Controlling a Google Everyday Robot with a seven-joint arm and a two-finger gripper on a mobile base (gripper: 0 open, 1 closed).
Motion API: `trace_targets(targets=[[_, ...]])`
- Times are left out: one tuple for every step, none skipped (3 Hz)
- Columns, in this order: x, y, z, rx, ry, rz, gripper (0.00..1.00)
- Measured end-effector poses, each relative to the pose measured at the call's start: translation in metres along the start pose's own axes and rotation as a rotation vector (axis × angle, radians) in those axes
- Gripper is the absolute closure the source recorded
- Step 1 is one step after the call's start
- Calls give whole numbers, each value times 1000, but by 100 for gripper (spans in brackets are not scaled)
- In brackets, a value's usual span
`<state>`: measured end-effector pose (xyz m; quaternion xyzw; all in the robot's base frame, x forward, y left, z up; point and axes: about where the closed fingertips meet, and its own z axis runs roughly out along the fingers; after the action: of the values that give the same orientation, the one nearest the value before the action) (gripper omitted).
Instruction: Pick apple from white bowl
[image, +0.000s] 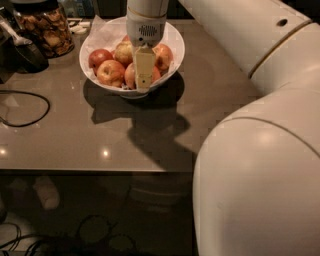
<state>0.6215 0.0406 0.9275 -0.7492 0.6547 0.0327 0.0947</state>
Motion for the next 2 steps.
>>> trace_targets(targets=[[-2, 1, 3, -10, 1, -7, 24], [2, -2, 3, -9, 1, 5, 24]])
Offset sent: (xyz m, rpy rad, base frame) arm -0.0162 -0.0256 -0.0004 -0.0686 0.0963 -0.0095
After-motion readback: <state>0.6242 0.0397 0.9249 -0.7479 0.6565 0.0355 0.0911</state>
